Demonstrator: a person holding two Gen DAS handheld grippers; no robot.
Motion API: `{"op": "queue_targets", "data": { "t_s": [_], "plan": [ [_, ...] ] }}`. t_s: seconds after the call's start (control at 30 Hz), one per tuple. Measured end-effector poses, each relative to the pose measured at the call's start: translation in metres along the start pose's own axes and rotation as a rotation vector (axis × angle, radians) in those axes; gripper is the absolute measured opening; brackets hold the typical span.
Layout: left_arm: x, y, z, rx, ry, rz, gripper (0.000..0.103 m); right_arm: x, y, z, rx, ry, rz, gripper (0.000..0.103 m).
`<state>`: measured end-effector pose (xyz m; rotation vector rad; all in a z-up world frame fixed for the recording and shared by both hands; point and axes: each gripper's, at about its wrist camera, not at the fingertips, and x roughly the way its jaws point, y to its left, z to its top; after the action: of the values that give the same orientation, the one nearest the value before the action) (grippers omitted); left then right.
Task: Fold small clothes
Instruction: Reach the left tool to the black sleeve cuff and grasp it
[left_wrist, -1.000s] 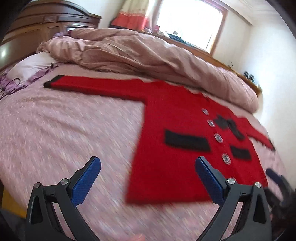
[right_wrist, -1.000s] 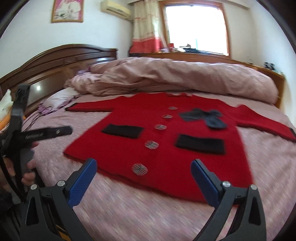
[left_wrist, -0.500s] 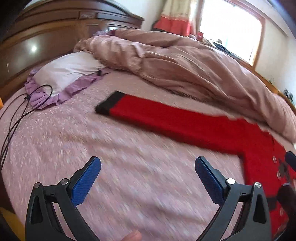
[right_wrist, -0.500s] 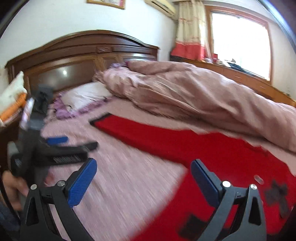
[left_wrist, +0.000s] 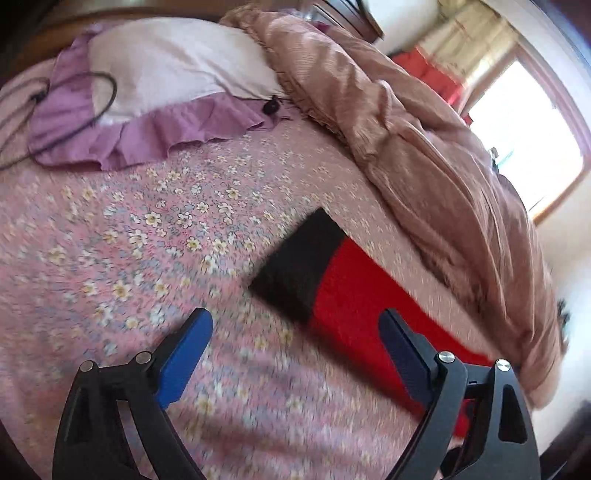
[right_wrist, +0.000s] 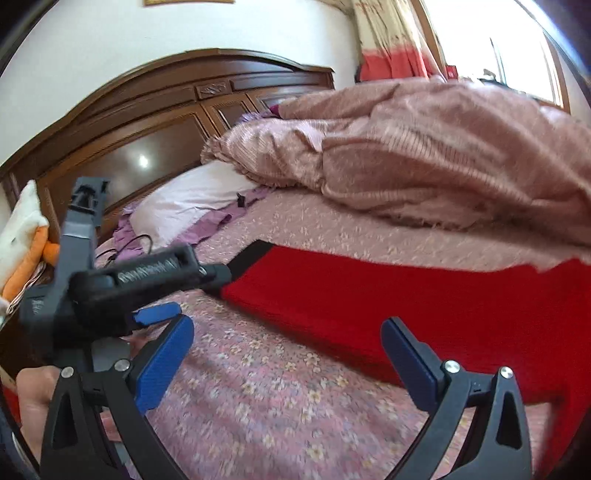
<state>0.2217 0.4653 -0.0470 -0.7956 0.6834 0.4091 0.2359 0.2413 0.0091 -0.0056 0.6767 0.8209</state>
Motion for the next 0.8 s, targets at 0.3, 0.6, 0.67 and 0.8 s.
{"op": "queue_targets", "data": {
  "t_s": [0.3, 0.6, 0.67, 0.8],
  "plan": [
    [0.024, -0.017, 0.002, 0.045, -0.052, 0.051, 0.041, 0.043, -0.005, 0.007, 0.030, 0.065, -0.064, 0.103],
    [0.018, -0.016, -0.003, 0.039, -0.081, -0.027, 0.002, 0.056, 0.020, 0.007, -0.108, 0.109, -0.147, 0.103],
    [0.011, -0.017, -0.003, 0.044, -0.097, -0.039, 0.002, 0.052, 0.022, 0.007, -0.118, 0.089, -0.132, 0.103],
    [0.005, -0.031, -0.002, 0.101, -0.111, -0.014, 0.002, 0.047, 0.016, 0.008, -0.092, 0.064, -0.097, 0.103]
  ]
}}
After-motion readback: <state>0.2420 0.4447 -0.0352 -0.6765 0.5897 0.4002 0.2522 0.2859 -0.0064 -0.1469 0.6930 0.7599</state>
